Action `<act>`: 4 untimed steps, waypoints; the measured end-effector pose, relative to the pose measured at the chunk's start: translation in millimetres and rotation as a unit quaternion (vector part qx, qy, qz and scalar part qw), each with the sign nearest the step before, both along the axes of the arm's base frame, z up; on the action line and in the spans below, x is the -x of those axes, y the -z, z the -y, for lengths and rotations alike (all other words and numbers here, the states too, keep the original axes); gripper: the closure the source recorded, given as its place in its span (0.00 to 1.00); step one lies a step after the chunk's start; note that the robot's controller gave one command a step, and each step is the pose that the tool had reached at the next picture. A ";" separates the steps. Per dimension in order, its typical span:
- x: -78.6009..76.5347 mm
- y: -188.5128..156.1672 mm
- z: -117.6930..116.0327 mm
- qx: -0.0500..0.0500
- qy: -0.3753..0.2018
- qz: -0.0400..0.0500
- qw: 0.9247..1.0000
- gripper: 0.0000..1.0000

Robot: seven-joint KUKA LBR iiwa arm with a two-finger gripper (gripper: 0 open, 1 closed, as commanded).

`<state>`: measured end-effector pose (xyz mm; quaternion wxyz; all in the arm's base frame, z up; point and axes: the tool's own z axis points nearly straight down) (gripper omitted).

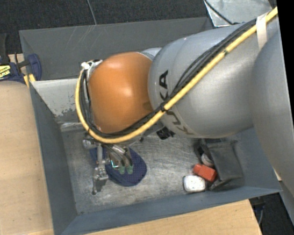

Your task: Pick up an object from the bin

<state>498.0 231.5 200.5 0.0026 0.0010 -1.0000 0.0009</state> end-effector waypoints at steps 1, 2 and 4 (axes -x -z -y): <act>-56.9 123.2 64.4 -0.008 0.157 0.010 0.988 0.00; -63.0 98.9 75.1 -0.002 0.247 0.006 0.969 0.00; -83.8 122.5 90.5 -0.006 0.363 0.009 0.932 0.00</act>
Offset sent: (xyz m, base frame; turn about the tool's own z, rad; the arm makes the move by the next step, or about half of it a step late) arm 0.0518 -0.0703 -0.1305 0.3206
